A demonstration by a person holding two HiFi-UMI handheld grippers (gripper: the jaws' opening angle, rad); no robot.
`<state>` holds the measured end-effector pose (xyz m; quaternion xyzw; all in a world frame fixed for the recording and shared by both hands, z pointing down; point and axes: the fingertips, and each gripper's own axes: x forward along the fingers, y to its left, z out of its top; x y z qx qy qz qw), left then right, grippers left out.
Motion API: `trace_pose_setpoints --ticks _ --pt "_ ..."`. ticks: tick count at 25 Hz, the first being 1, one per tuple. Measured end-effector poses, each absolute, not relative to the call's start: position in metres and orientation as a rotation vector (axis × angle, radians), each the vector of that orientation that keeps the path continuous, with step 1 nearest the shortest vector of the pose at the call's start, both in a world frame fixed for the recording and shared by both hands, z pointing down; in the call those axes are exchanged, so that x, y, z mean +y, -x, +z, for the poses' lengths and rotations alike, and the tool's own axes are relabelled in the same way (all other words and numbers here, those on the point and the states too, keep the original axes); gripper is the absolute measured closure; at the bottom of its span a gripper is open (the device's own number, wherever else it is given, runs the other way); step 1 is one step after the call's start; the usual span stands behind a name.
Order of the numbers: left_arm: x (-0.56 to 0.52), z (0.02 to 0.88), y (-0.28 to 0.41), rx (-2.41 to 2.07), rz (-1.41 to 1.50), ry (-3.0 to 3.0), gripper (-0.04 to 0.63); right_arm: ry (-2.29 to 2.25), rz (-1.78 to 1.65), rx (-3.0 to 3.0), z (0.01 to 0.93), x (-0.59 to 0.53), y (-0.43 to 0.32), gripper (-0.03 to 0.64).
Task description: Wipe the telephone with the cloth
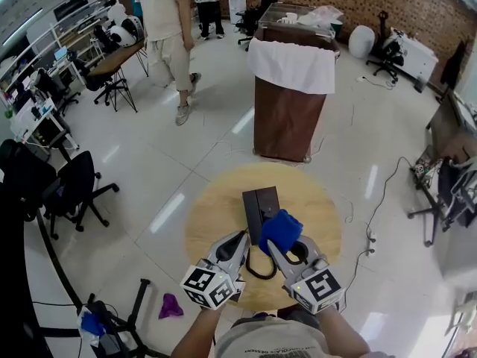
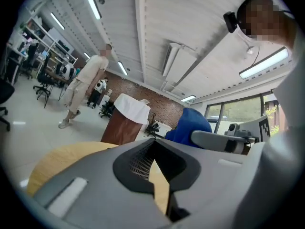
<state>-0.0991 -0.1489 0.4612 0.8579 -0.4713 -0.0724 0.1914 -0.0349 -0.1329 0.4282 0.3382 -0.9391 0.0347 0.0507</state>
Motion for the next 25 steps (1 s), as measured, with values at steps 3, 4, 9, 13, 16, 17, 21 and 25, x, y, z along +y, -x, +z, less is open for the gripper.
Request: trace_pose_setpoints --ticks 3,4,9,13,16,17,21,25 --pt "-0.134 0.446 0.098 -1.391 -0.213 -2.425 0.595 -1.047 0.095 -2.848 0.426 -0.125 0.033 0.555" --pt "-0.13 0.441 0.097 -1.413 -0.213 -2.433 0.595 -1.053 0.091 -2.844 0.426 -0.123 0.032 0.555" --pt "-0.121 0.424 0.09 -1.481 -0.192 -2.498 0.595 -1.072 0.064 -2.83 0.424 -0.117 0.028 0.557" --pt "-0.117 0.419 0.084 -1.492 -0.178 -2.528 0.595 -1.088 0.045 -2.82 0.424 -0.114 0.026 0.557" --pt "-0.114 0.417 0.079 -1.488 -0.149 -2.542 0.595 -1.095 0.025 -2.822 0.423 -0.115 0.025 0.557" --pt "-0.113 0.418 0.077 -1.487 -0.142 -2.546 0.595 -1.094 0.026 -2.823 0.422 -0.115 0.025 0.557" --pt "-0.111 0.418 0.075 -1.485 -0.133 -2.543 0.595 -1.092 0.035 -2.821 0.42 -0.113 0.025 0.557" --pt "-0.109 0.423 0.074 -1.477 -0.134 -2.543 0.595 -1.082 0.043 -2.817 0.423 -0.11 0.026 0.557"
